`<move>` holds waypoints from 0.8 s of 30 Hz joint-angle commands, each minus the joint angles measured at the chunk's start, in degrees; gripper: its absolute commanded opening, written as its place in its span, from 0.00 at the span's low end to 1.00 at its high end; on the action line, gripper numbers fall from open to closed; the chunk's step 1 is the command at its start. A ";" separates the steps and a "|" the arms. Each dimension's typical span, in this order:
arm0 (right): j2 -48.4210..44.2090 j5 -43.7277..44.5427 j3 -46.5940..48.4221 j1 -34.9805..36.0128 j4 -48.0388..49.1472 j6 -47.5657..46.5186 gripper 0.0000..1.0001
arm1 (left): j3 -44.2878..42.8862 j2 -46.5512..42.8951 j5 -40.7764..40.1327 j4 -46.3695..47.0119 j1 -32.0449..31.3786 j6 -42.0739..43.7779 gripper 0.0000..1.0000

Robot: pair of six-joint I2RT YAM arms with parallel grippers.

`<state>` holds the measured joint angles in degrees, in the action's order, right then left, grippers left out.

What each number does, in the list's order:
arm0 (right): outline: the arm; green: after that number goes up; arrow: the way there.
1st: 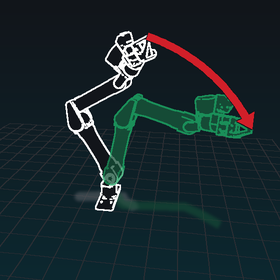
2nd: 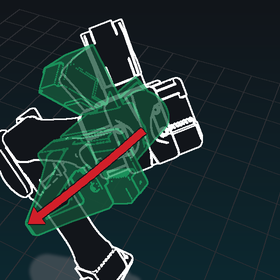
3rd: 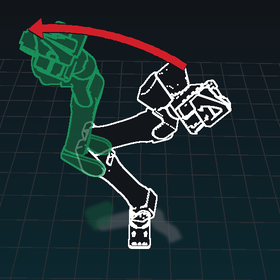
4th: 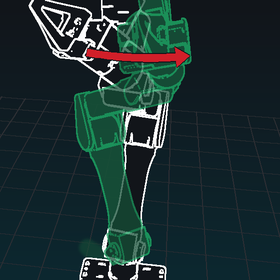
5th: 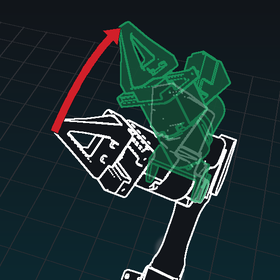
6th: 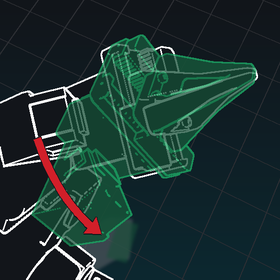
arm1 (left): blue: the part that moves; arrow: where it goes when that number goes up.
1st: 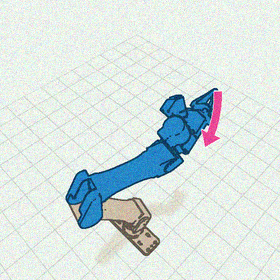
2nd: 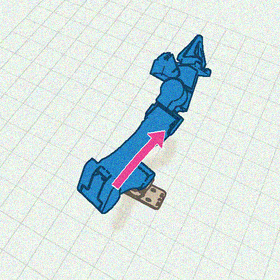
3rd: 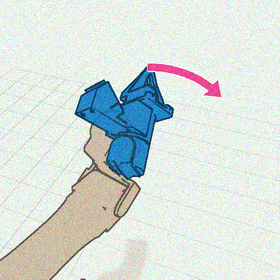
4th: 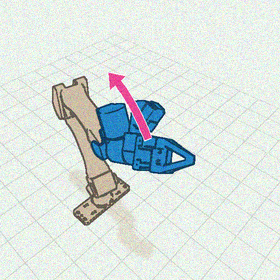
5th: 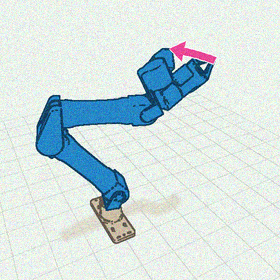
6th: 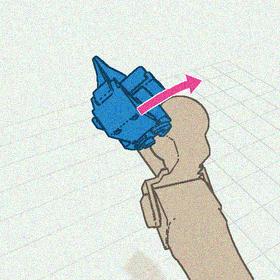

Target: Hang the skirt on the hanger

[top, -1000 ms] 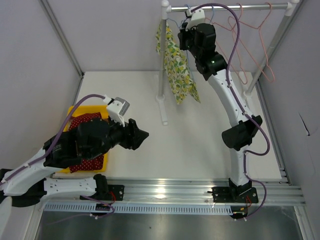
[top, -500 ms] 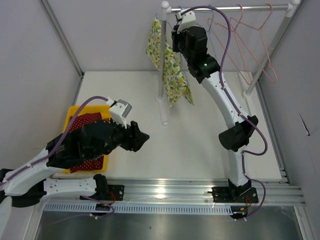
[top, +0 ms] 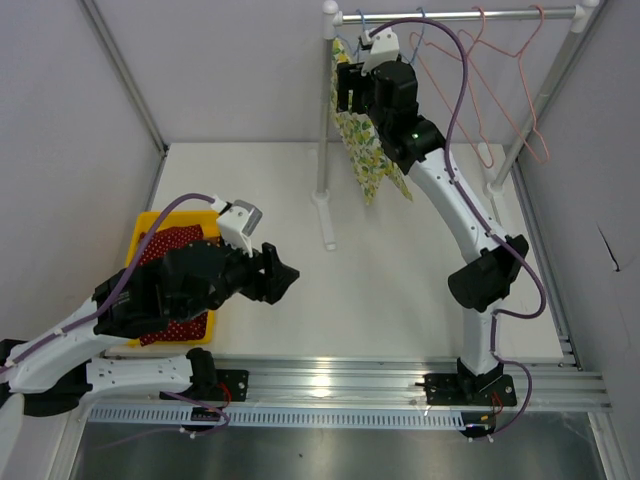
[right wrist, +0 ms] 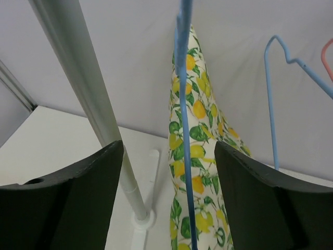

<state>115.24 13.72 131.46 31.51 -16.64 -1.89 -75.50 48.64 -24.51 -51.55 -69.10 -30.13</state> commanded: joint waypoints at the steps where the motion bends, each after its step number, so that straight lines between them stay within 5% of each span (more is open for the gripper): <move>1: -8.18 1.84 -2.25 0.05 0.47 2.50 0.80 | 0.97 0.05 -2.03 2.41 1.33 -0.46 0.71; 15: -31.03 3.25 -28.34 -0.92 -5.85 14.27 0.99 | 3.87 1.98 -1.94 7.43 13.45 0.77 0.79; 20: -42.00 -0.26 -37.66 -0.57 -10.33 20.16 0.99 | 7.03 4.79 -9.40 4.09 26.10 -2.56 0.79; 24: -49.03 -3.25 -48.19 1.62 -12.53 23.59 0.99 | 15.19 4.71 -8.01 6.28 40.14 -6.59 0.79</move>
<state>70.83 13.63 88.23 31.55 -26.48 17.41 -64.40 53.56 -30.59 -45.91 -36.51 -32.73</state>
